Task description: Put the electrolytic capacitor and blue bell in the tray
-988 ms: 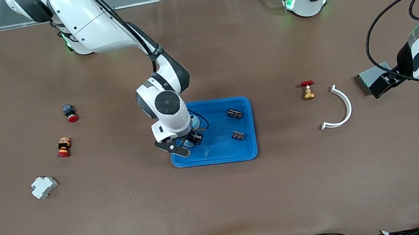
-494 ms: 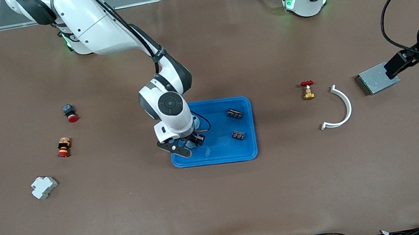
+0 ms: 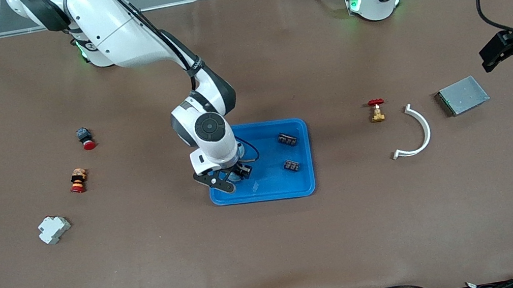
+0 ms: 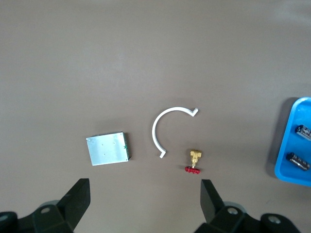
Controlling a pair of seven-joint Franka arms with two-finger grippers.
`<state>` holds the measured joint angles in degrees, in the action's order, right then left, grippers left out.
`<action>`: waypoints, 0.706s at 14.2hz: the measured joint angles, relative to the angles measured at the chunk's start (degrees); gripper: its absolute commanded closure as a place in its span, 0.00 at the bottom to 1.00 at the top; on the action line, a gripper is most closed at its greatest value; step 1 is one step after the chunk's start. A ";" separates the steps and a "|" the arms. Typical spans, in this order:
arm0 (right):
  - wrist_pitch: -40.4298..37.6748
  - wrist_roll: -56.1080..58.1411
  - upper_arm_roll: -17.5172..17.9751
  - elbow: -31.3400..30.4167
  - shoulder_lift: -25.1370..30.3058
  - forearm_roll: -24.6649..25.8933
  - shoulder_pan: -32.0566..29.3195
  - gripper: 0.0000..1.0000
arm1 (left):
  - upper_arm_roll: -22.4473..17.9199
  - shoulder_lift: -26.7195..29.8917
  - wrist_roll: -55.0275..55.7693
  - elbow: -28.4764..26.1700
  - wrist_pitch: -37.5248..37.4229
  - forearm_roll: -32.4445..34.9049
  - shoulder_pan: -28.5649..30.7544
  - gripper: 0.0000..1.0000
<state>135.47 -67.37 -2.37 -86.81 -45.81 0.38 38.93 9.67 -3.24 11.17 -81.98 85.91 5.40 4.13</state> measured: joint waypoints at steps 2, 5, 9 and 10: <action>0.05 -0.04 -0.02 0.07 -0.20 0.35 0.02 0.00 | -5.26 1.75 -1.22 -1.83 -0.21 -3.54 -2.71 0.00; 0.05 -0.03 -0.05 0.38 -0.82 2.55 0.02 0.00 | -7.93 4.24 -1.64 -4.87 -0.24 -4.69 -4.26 0.00; -6.91 0.30 -0.15 4.42 -0.86 3.17 0.02 0.00 | -9.30 6.74 -1.51 -7.56 -0.40 -4.71 -6.80 0.00; -9.88 0.48 -0.19 6.37 -0.84 3.16 0.01 0.00 | -9.05 6.98 -0.93 -7.79 -0.51 -4.72 -6.86 0.00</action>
<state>125.58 -66.89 -2.56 -80.44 -46.65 3.54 38.94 0.61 3.74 10.24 -89.77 85.40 0.68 -2.73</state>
